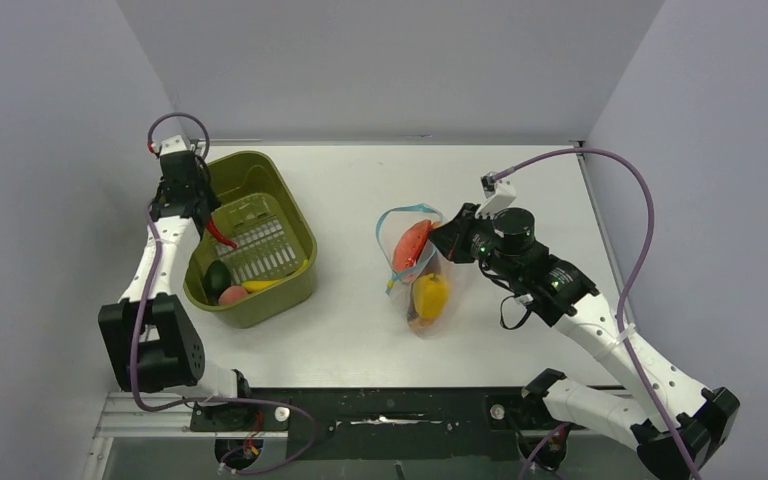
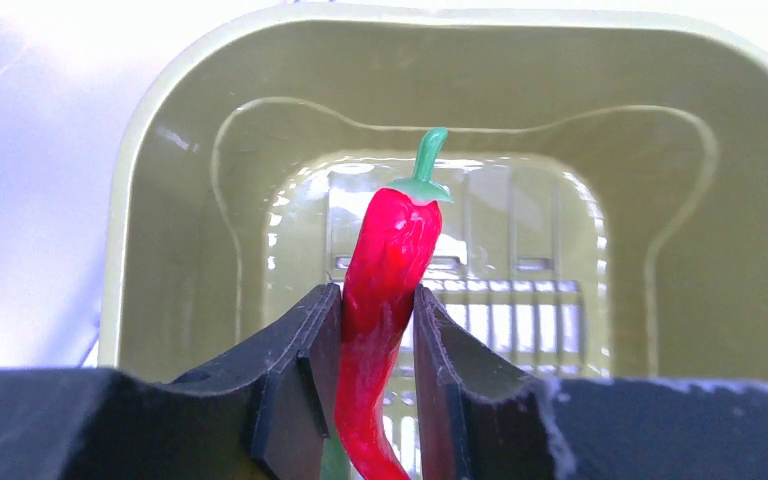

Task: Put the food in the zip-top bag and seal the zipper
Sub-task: Pick up the fake vegetable from the bin, then place the fake vegetable in the zipper food storage bag, then pick up the fake fruit from the bin.

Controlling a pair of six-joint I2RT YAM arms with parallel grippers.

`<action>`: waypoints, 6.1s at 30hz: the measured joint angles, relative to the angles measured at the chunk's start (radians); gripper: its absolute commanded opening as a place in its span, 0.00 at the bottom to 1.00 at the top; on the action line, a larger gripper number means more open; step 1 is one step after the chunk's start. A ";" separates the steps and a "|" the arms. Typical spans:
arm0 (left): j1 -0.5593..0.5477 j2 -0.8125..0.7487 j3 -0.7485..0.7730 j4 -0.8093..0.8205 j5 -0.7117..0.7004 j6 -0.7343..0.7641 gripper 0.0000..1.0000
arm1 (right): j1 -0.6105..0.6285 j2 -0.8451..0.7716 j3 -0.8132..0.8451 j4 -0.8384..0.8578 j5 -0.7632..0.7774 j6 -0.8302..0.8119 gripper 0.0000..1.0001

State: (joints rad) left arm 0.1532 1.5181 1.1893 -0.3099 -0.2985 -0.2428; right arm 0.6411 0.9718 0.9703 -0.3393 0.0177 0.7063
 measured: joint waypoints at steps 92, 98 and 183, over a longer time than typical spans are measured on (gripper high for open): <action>-0.996 -0.239 -0.535 0.996 0.284 -0.314 0.15 | -0.026 0.096 -0.023 0.167 -0.105 0.170 0.00; -1.012 -0.228 -0.540 1.004 0.256 -0.330 0.26 | -0.033 0.095 -0.029 0.175 -0.105 0.170 0.00; -0.285 -0.158 -0.222 -0.258 0.024 -0.354 0.55 | -0.075 0.149 0.094 -0.023 0.003 -0.147 0.00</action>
State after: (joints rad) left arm -0.1318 1.3602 0.9668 -0.5678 -0.2749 -0.5964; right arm 0.5659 1.1206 1.0641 -0.3618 0.0204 0.5594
